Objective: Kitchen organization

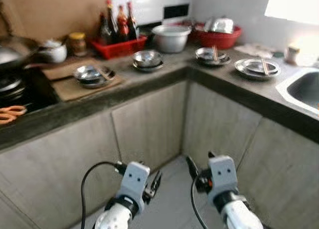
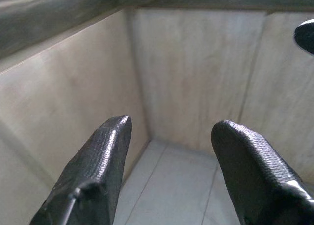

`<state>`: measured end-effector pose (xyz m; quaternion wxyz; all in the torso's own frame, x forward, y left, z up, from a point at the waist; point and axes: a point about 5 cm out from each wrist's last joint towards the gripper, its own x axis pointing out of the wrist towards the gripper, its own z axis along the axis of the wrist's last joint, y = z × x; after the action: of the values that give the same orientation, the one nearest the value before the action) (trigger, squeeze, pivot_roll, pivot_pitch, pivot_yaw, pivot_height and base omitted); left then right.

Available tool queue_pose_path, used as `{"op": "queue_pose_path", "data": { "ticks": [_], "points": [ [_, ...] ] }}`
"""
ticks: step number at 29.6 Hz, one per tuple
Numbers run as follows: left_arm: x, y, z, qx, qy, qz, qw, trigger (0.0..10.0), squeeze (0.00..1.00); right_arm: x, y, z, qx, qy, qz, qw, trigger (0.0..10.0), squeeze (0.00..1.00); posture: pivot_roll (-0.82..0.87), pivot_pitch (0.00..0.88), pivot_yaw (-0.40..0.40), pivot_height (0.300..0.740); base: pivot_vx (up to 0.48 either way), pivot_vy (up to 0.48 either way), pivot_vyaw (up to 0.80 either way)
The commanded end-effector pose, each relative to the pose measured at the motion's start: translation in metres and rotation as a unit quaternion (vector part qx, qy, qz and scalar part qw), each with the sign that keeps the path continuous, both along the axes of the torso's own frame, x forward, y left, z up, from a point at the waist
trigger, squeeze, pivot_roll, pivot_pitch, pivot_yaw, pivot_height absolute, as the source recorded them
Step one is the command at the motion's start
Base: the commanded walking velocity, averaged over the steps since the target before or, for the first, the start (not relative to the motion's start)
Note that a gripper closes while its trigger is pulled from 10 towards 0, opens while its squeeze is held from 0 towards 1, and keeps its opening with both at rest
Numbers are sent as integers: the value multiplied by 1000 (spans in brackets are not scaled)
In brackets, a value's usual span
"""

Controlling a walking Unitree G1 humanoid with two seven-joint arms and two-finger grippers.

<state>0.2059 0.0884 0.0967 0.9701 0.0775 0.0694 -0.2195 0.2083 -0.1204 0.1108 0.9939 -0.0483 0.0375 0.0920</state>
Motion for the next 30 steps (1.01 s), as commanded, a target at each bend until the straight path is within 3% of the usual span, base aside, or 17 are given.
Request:
{"op": "queue_pose_path", "data": {
  "ticks": [1, 4, 16, 23, 30],
  "points": [
    [0, -5, 3, -8, -2, -5, 1000, 10000, 0, 1, -4, 0, -4, -2, -7, 1000, 10000, 0, 36, 0, -15, 740, 480, 0, 800],
    [0, -4, 3, -8, -2, -5, 1000, 10000, 0, 2, -4, 0, -6, -2, -10, 1000, 10000, 0, 36, 0, -14, 740, 480, 0, 800],
    [0, -3, 3, -8, -2, -2, 1000, 10000, 0, 6, -2, 2, -5, -8, -6, 1000, 10000, 0, 41, 0, -14, 740, 480, 0, 0],
    [0, -2, 4, -8, -2, -1, 1000, 10000, 0, 7, 0, 3, -4, -10, -3, 1000, 10000, 0, 42, 0, -13, 740, 467, 0, 774],
    [1, -2, 2, -7, 3, 4, 1000, 10000, 0, 11, -4, 4, 2, -14, -15, 1000, 10000, 0, 42, 0, -12, 740, 47, 0, 0]
  ]
}}
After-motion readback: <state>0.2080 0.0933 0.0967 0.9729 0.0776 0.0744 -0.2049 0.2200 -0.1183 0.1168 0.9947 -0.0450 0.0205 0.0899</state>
